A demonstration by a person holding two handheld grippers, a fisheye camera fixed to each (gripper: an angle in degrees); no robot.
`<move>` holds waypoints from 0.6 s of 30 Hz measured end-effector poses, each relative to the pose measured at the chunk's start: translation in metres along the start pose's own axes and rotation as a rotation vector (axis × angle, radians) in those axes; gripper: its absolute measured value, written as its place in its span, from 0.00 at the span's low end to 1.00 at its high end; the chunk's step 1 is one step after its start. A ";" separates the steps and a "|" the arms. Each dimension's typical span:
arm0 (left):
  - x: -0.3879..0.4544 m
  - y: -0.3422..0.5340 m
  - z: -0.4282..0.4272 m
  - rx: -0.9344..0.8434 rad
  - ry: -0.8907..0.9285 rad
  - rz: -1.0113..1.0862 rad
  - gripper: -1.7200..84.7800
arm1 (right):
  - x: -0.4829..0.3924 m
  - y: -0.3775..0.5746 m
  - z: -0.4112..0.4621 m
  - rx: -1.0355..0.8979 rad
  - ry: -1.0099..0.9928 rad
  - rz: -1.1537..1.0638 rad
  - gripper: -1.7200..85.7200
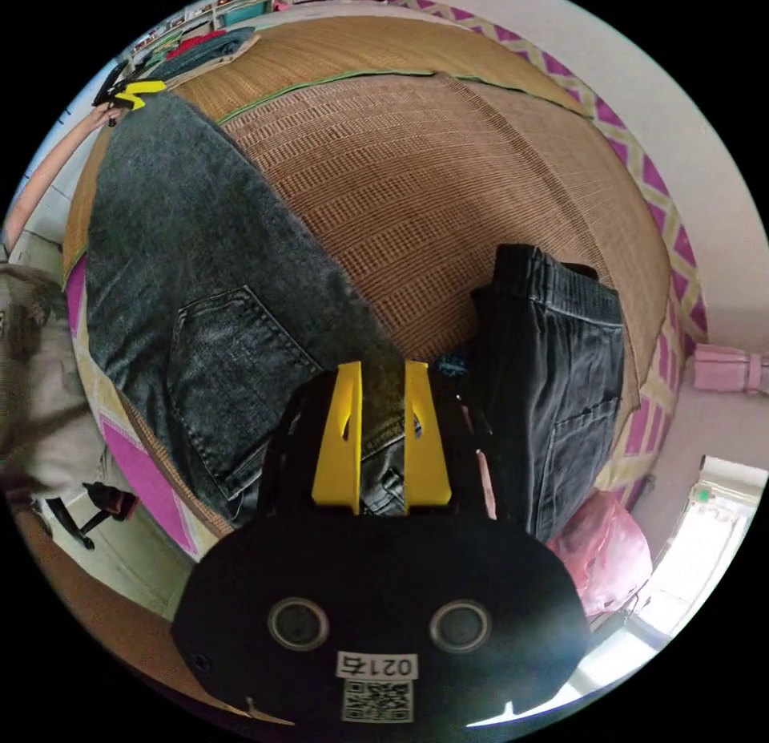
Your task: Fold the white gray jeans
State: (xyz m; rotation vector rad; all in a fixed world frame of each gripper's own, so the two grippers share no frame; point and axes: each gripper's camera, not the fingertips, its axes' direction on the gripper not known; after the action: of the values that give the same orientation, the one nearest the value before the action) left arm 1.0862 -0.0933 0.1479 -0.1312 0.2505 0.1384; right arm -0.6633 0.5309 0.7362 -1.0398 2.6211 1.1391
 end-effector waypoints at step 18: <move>0.030 0.018 -0.016 -0.084 -0.092 0.205 0.02 | -0.117 0.208 -0.162 0.515 0.100 0.040 0.01</move>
State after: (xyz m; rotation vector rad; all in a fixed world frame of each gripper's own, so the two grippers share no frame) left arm 1.1087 -0.0747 0.1230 -0.1825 0.1661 0.3581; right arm -0.6774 0.5866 1.0190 -0.9494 2.7891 0.3771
